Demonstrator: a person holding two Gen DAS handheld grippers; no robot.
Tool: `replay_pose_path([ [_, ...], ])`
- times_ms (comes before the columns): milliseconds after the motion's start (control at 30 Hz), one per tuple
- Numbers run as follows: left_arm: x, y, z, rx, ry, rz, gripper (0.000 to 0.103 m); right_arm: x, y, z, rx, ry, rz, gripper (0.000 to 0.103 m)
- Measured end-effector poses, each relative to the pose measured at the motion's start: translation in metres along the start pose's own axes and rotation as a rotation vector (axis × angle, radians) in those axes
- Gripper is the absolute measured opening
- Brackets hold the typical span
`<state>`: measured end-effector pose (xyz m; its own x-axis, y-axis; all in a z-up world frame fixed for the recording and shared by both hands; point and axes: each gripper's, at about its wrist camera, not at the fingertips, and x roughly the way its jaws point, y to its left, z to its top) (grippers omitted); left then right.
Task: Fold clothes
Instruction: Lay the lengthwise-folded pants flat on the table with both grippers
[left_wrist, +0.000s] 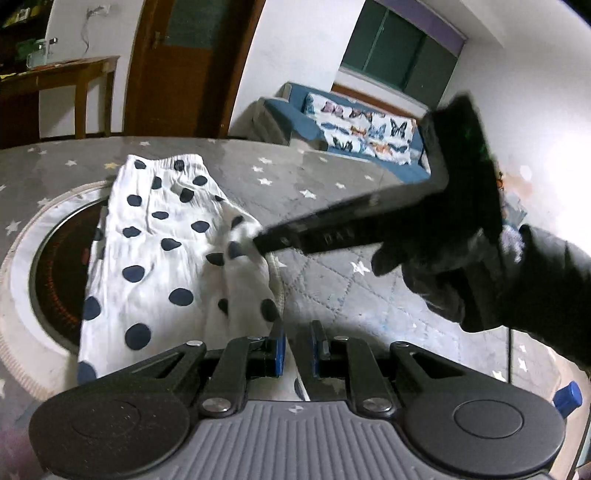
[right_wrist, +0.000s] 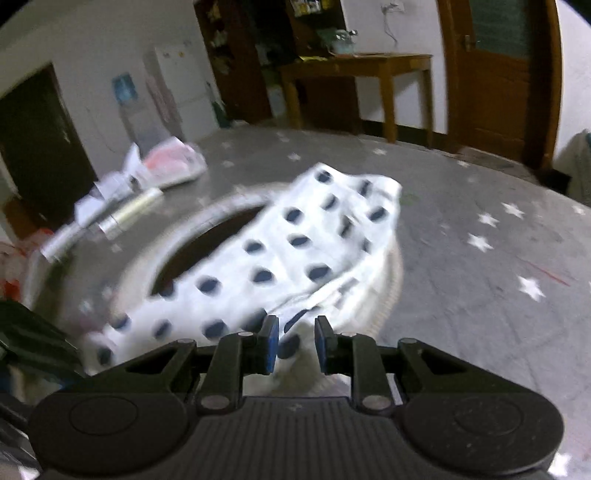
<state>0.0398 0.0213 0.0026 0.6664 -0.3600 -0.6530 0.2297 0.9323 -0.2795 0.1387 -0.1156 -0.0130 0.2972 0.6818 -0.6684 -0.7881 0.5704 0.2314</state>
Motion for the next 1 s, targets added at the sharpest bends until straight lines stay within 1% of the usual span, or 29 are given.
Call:
replay_pose_path([
  [100, 0.012, 0.004, 0.005, -0.014, 0.008, 0.023, 0.017, 0.005, 0.002, 0.010, 0.015, -0.017, 0.051, 0.024],
  [200, 0.018, 0.013, 0.009, -0.048, 0.006, 0.033, 0.021, 0.010, -0.001, 0.015, 0.056, -0.029, 0.100, 0.026],
  [267, 0.019, 0.018, 0.009, -0.065, 0.008, 0.036, 0.022, 0.007, -0.005, 0.015, 0.087, -0.048, 0.117, 0.027],
  [333, 0.019, 0.021, 0.008, -0.075, 0.005, 0.037, 0.023, 0.001, -0.011, 0.012, 0.110, -0.065, 0.107, 0.030],
  [467, 0.019, 0.030, 0.006, -0.099, 0.001, 0.033, 0.023, -0.012, -0.024, -0.001, 0.151, -0.063, 0.082, 0.030],
  [600, 0.020, 0.043, 0.005, -0.163, 0.005, 0.015, 0.023, -0.022, -0.030, -0.019, 0.181, -0.050, 0.090, 0.032],
  [667, 0.021, 0.048, 0.004, -0.187, 0.008, 0.015, 0.023, -0.022, -0.030, -0.026, 0.187, -0.039, 0.092, 0.034],
  [767, 0.019, 0.054, 0.004, -0.209, 0.006, 0.017, 0.023, -0.018, -0.028, -0.035, 0.198, -0.029, 0.104, 0.034],
  [900, 0.018, 0.058, 0.003, -0.224, 0.001, 0.021, 0.023, -0.010, -0.022, -0.039, 0.185, -0.021, 0.107, 0.034],
  [1000, 0.016, 0.060, 0.002, -0.232, -0.002, 0.023, 0.023, -0.006, -0.018, -0.041, 0.168, -0.019, 0.093, 0.034],
])
